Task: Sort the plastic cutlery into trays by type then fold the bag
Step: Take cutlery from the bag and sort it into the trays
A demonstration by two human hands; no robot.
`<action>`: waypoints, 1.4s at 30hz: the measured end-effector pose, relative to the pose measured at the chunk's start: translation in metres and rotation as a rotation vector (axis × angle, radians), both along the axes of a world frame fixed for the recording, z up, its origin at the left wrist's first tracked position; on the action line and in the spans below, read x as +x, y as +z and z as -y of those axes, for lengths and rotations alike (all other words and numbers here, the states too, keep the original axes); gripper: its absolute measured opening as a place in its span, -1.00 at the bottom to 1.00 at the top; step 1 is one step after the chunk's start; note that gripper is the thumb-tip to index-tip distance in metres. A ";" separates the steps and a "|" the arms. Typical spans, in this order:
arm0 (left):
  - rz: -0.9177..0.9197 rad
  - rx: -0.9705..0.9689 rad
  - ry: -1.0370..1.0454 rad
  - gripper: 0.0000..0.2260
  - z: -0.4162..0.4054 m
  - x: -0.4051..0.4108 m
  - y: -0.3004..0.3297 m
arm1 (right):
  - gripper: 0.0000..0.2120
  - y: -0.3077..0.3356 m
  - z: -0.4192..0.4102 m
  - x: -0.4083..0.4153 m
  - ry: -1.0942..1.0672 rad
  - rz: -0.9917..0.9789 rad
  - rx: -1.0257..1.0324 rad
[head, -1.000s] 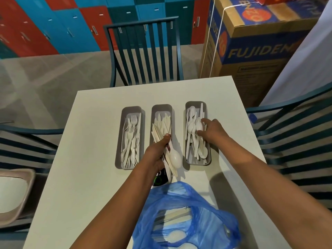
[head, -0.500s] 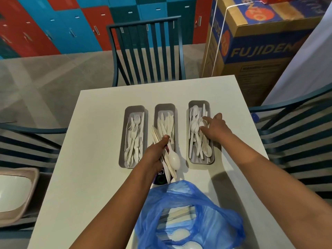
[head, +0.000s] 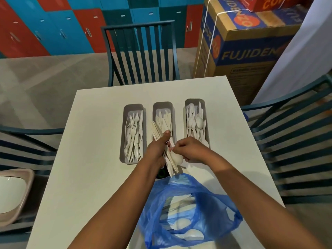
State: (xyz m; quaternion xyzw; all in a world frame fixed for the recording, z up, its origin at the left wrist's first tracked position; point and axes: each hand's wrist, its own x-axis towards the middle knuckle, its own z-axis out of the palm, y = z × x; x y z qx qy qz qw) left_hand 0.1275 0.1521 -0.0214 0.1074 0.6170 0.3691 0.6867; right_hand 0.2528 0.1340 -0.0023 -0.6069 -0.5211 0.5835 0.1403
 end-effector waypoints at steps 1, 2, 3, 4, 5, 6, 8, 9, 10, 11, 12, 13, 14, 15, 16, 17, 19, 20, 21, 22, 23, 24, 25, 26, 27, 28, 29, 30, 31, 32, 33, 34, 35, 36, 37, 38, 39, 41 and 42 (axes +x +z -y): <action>0.014 -0.003 -0.002 -0.78 0.002 -0.001 0.000 | -0.77 0.003 0.001 0.000 0.016 0.006 -0.012; 0.022 0.000 -0.004 -0.81 0.002 -0.001 0.001 | -0.77 0.005 0.001 0.002 0.018 0.004 -0.036; 0.031 0.005 -0.004 -0.82 0.002 -0.002 0.002 | -0.77 0.006 0.000 0.005 0.001 -0.006 -0.069; 0.037 0.019 -0.009 -0.80 0.002 -0.003 0.003 | -0.77 0.008 -0.002 0.008 -0.034 -0.012 -0.094; 0.050 0.033 -0.017 -0.76 0.002 -0.004 0.004 | -0.76 0.010 -0.003 0.012 -0.074 0.006 -0.097; 0.052 0.042 -0.029 -0.73 0.001 -0.005 0.005 | -0.75 0.011 -0.006 0.016 -0.107 0.045 -0.076; 0.036 0.032 -0.070 -0.68 0.002 -0.007 0.008 | -0.75 0.010 -0.013 0.026 -0.148 0.152 0.016; 0.035 0.021 -0.101 -0.68 0.001 -0.009 0.009 | -0.78 0.009 -0.018 0.030 -0.175 0.203 0.063; 0.044 0.010 -0.137 -0.67 0.001 -0.011 0.011 | -0.84 0.007 -0.022 0.035 -0.222 0.227 0.086; 0.075 -0.008 -0.167 -0.68 0.001 -0.013 0.013 | -0.84 0.004 -0.026 0.039 -0.280 0.230 0.095; 0.120 -0.030 -0.179 -0.70 0.000 -0.014 0.014 | -0.75 0.002 -0.030 0.043 -0.333 0.229 0.093; 0.180 -0.050 -0.174 -0.75 0.000 -0.015 0.015 | -0.69 0.000 -0.034 0.046 -0.375 0.216 0.081; 0.231 -0.062 -0.151 -0.83 -0.001 -0.015 0.016 | -0.66 -0.003 -0.039 0.048 -0.402 0.202 0.077; 0.281 -0.062 -0.120 -0.90 0.000 -0.015 0.016 | -0.66 -0.005 -0.043 0.051 -0.414 0.202 0.075; 0.308 -0.060 -0.086 -0.91 0.000 -0.015 0.015 | -0.67 -0.006 -0.048 0.053 -0.414 0.208 0.072; 0.327 -0.065 -0.060 -0.87 0.001 -0.016 0.012 | -0.70 -0.007 -0.053 0.055 -0.408 0.223 0.067; 0.344 -0.072 -0.052 -0.78 0.001 -0.019 0.006 | -0.83 -0.008 -0.063 0.056 -0.375 0.262 0.050; 0.346 -0.066 -0.062 -0.75 0.001 -0.021 0.006 | -0.86 -0.008 -0.069 0.056 -0.359 0.289 0.031; 0.348 -0.054 -0.063 -0.73 0.001 -0.022 0.006 | -0.87 -0.008 -0.075 0.055 -0.353 0.314 0.015; 0.340 -0.039 -0.058 -0.72 0.000 -0.023 0.007 | -0.87 -0.010 -0.080 0.055 -0.346 0.342 0.016; 0.337 -0.024 -0.045 -0.72 -0.001 -0.024 0.006 | -0.83 -0.011 -0.085 0.054 -0.345 0.366 0.015; 0.334 -0.013 -0.029 -0.73 -0.002 -0.025 0.004 | -0.76 -0.009 -0.088 0.052 -0.342 0.382 0.012; 0.336 -0.006 -0.012 -0.74 -0.004 -0.026 0.002 | -0.70 -0.008 -0.090 0.051 -0.346 0.389 -0.011; 0.335 -0.004 -0.001 -0.75 -0.005 -0.027 0.000 | -0.67 -0.008 -0.094 0.050 -0.380 0.381 -0.060; 0.336 -0.004 0.007 -0.76 -0.005 -0.028 -0.002 | -0.66 -0.007 -0.098 0.050 -0.348 0.422 -0.082; 0.338 -0.008 0.012 -0.77 -0.006 -0.029 -0.004 | -0.70 -0.008 -0.101 0.049 -0.303 0.488 -0.070; 0.344 -0.012 0.014 -0.78 -0.006 -0.029 -0.005 | -0.80 -0.009 -0.104 0.049 -0.255 0.531 -0.046; 0.347 -0.016 0.014 -0.78 -0.007 -0.030 -0.007 | -0.85 -0.012 -0.109 0.047 -0.202 0.558 -0.020; 0.350 -0.017 0.012 -0.78 -0.007 -0.030 -0.006 | -0.75 -0.015 -0.112 0.047 -0.172 0.597 -0.009; 0.347 -0.019 0.008 -0.78 -0.008 -0.030 -0.007 | -0.69 -0.019 -0.115 0.047 -0.217 0.595 0.009; 0.343 -0.022 0.006 -0.77 -0.008 -0.031 -0.007 | -0.67 -0.020 -0.116 0.045 -0.251 0.592 0.015; 0.332 -0.024 0.005 -0.76 -0.009 -0.031 -0.006 | -0.67 -0.018 -0.116 0.043 -0.258 0.591 0.002; 0.318 -0.025 0.001 -0.76 -0.009 -0.032 -0.005 | -0.66 -0.019 -0.116 0.043 -0.268 0.575 0.010; 0.303 -0.030 -0.005 -0.75 -0.010 -0.033 -0.005 | -0.66 -0.019 -0.114 0.042 -0.298 0.558 0.032; 0.292 -0.036 -0.013 -0.75 -0.010 -0.034 -0.003 | -0.67 -0.018 -0.112 0.041 -0.324 0.541 0.052; 0.278 -0.044 -0.017 -0.75 -0.010 -0.034 -0.002 | -0.67 -0.015 -0.108 0.041 -0.353 0.518 0.079; 0.266 -0.046 -0.017 -0.75 -0.010 -0.034 0.001 | -0.66 -0.013 -0.105 0.039 -0.376 0.499 0.119; 0.251 -0.030 -0.008 -0.74 -0.011 -0.032 0.003 | -0.67 -0.003 -0.092 0.030 -0.353 0.433 0.172; 0.245 -0.018 0.001 -0.74 -0.012 -0.031 0.002 | -0.71 0.001 -0.084 0.024 -0.283 0.401 0.169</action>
